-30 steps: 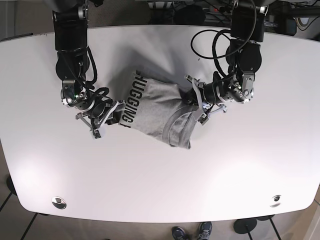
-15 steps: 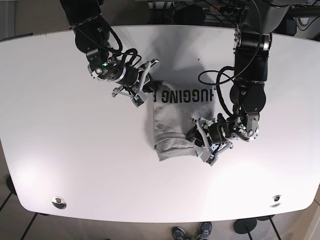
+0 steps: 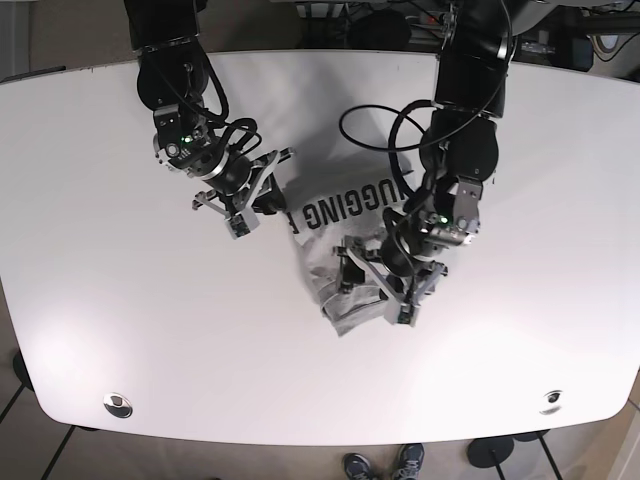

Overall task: Fold the T-shirt properly
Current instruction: 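Grasp the grey bundle with the left gripper and carry it off the table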

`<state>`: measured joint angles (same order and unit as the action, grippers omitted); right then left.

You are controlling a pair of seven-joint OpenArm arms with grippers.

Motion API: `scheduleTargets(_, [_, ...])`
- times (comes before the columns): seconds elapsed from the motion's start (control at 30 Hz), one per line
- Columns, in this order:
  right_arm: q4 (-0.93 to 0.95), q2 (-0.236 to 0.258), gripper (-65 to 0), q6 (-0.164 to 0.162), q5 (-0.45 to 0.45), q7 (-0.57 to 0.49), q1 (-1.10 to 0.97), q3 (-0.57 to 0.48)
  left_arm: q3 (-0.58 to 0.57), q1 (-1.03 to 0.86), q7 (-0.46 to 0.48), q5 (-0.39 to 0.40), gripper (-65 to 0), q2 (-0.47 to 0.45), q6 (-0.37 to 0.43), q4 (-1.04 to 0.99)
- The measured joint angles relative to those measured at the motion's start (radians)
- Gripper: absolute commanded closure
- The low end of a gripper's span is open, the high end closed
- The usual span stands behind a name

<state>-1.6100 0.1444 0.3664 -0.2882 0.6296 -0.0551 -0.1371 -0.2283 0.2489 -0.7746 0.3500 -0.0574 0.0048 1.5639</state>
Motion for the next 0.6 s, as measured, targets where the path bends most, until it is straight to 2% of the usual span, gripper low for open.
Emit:
scheduleTargets(0.07, [0.000,0.000,-6.5,0.003,-0.003,0.003,0.000,0.029,-0.068,-0.050,0.090,-0.070,-41.2,0.013,0.051,0.006])
scheduleTargets(0.13, [0.000,-0.006,-6.5,0.004,-0.004,0.010,0.000,0.068,-0.137,-0.128,0.277,-0.143,-41.5,0.018,0.082,0.006])
scheduleTargets(0.2, [0.000,-0.010,-6.5,0.008,-0.003,0.037,-0.001,0.113,-0.177,-0.180,0.371,-0.224,-41.5,0.016,0.148,-0.031])
scheduleTargets(0.27, [0.000,-0.008,-6.5,0.008,-0.003,0.047,-0.002,0.131,-0.181,-0.190,0.408,-0.239,-41.1,0.026,0.188,-0.101])
scheduleTargets(0.3, [0.000,-0.008,-6.5,0.008,-0.003,0.046,-0.002,0.132,-0.180,-0.188,0.451,-0.242,-41.1,0.038,0.239,-0.162])
scheduleTargets(0.37, [0.000,-0.014,-6.5,0.009,-0.003,0.047,-0.002,0.130,-0.186,-0.183,0.548,-0.246,-41.4,0.040,0.269,-0.248])
scheduleTargets(0.43, [0.000,-0.014,-6.5,0.012,-0.003,0.047,-0.002,0.130,-0.186,-0.168,0.679,-0.265,-41.4,0.046,0.264,-0.357])
scheduleTargets(0.5, [0.000,-0.014,-6.5,0.012,-0.003,0.047,-0.002,0.130,-0.160,-0.156,0.698,-0.267,-41.4,0.032,0.224,-0.392])
scheduleTargets(0.6, [-0.007,-0.014,-6.5,0.012,-0.003,0.048,-0.003,0.130,-0.077,-0.157,0.687,-0.248,-41.4,-0.027,0.103,-0.393])
